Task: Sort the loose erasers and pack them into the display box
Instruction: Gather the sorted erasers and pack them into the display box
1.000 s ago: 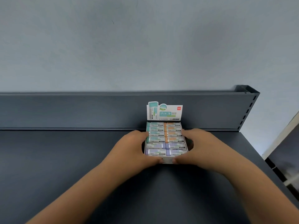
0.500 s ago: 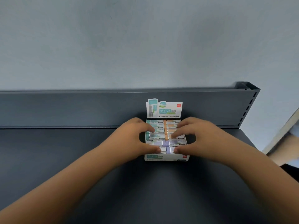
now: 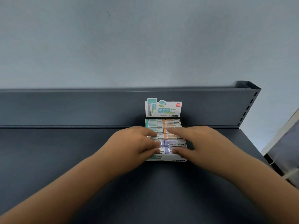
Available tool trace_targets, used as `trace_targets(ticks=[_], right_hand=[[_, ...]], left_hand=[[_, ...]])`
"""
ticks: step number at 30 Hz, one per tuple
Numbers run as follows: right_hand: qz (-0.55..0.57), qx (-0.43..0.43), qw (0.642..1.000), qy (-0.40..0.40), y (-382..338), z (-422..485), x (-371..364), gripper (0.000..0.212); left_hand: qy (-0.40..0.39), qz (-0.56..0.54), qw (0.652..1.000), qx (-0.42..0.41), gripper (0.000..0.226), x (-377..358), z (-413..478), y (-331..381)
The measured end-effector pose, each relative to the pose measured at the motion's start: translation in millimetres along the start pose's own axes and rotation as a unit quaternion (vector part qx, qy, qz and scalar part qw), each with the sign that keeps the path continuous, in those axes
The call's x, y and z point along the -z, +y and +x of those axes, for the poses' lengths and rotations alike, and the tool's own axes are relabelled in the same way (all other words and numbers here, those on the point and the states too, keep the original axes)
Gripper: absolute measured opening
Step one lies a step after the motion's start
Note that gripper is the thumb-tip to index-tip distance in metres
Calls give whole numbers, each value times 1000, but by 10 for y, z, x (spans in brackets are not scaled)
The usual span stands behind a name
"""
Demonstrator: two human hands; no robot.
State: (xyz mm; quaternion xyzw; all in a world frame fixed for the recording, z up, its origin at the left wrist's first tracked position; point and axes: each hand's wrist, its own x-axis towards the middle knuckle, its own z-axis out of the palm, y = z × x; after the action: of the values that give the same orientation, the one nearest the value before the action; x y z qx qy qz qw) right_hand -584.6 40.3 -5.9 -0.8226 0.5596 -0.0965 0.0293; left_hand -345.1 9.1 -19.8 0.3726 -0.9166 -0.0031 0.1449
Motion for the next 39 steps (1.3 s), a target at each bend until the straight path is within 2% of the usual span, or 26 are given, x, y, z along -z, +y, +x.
trace_targets(ticks=[4,7,12,15,18,21,25,31,36,38,39], right_hand=[[-32,29,998,46,-29,-25,-10,28],[-24,55,996,66,-37,-3,-4,15],[-15,36,999,38,-60,16,-30,17],[-46,40,996,60,-80,7,-26,24],[-80,36,993,81,-98,19,3,29],[-33,26,995,86,-62,81,103,35],[21,-12,1000,4,52,179,170,45],[-17,-58,998,-24,73,165,0,39],[23,-68,997,-15,29,181,-44,43],[100,-100,990,7,29,170,-27,37],[152,-135,979,27,31,157,-21,32]], left_hand=[[23,-29,999,18,48,-13,-18,53],[44,-49,998,10,24,21,15,57],[45,-56,997,9,14,-16,53,40],[45,-54,997,14,8,-12,76,34],[48,-48,998,20,14,4,102,50],[20,-58,996,64,38,81,173,49],[-75,-46,990,110,63,173,274,-40],[-94,-59,981,162,79,21,196,-123],[-90,-86,977,171,76,-8,184,-143],[-66,-188,960,196,58,1,186,-102],[-34,-269,936,224,41,-8,183,-68]])
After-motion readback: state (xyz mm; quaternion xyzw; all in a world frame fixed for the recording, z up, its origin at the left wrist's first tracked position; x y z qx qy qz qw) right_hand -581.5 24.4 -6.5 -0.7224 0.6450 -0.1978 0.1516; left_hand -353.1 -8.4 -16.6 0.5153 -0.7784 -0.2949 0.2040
